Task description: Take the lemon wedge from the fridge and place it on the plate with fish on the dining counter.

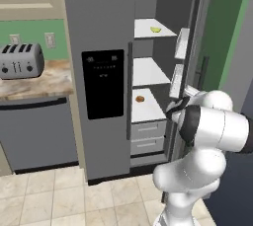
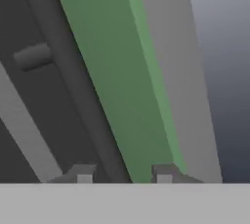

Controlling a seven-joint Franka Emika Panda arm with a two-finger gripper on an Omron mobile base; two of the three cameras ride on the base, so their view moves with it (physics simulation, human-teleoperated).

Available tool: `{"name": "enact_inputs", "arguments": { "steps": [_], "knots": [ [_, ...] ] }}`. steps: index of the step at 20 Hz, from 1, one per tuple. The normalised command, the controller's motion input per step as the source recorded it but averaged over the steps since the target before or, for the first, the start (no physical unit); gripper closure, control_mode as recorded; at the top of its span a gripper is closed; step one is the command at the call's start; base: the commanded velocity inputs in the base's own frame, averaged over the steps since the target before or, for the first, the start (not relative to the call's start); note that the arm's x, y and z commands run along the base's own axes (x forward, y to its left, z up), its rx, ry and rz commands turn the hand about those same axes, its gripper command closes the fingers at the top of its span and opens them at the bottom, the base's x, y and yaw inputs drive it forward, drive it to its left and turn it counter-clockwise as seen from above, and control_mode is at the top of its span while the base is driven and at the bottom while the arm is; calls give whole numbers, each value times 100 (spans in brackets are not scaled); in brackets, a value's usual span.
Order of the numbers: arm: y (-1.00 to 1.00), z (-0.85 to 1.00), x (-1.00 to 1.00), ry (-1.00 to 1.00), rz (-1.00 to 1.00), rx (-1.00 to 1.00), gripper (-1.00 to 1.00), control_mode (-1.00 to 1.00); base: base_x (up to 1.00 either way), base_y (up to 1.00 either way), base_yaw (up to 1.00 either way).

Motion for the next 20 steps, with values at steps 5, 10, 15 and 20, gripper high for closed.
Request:
{"name": "enact_inputs", "arguments": {
  "steps": [5, 10, 15, 20],
  "knots": [
    [11, 100, -62, -25, -20, 0, -100, -100, 0, 0, 0],
    [44, 100, -54, -13, -24, -2, -100, -100, 0, 0, 0],
    [90, 100, 9, -6, -28, -6, -100, -100, 0, 0, 0],
    [78, 100, 82, 5, -36, -7, -100, -100, 0, 0, 0]
  ]
}}
